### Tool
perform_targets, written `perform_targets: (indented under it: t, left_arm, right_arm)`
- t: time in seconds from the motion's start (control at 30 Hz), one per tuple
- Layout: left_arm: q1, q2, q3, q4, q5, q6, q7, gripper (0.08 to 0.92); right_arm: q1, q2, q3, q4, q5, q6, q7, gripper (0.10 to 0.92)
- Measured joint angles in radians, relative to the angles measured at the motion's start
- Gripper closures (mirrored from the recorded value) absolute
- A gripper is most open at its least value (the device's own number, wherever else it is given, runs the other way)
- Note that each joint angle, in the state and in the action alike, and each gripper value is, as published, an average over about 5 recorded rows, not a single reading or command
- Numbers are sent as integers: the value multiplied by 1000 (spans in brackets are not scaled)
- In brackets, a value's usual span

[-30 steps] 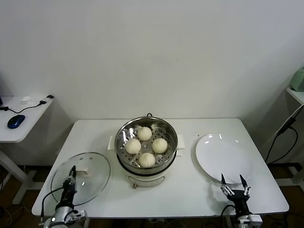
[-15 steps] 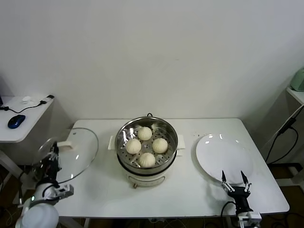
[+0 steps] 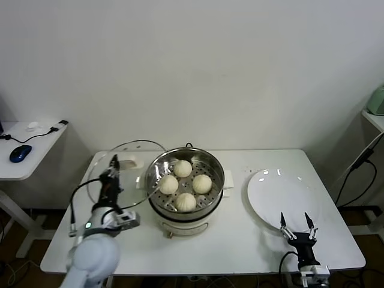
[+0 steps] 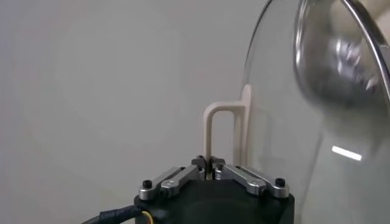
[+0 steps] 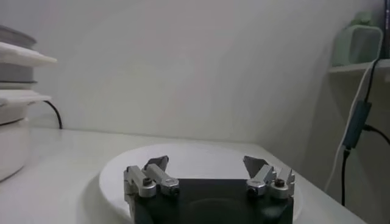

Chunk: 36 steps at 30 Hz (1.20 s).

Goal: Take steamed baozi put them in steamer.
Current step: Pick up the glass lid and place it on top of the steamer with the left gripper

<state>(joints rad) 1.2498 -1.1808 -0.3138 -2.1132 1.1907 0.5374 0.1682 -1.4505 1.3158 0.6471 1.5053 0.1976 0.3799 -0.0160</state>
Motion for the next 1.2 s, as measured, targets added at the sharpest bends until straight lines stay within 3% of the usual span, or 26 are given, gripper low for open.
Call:
perform_targets:
  t: [0.3, 0.63, 1.2]
  left_arm:
    - [-132, -120, 250, 50, 185, 130, 85, 863]
    - [-202, -253, 396, 152, 330, 189, 116, 863]
    - [-202, -300, 413, 271, 415, 199, 98, 863]
  right_arm:
    - [3, -9, -3, -18, 6, 28, 6, 203]
    - [-3, -16, -3, -32, 21, 58, 21, 203]
    - [-3, 1, 2, -38, 17, 95, 41, 203]
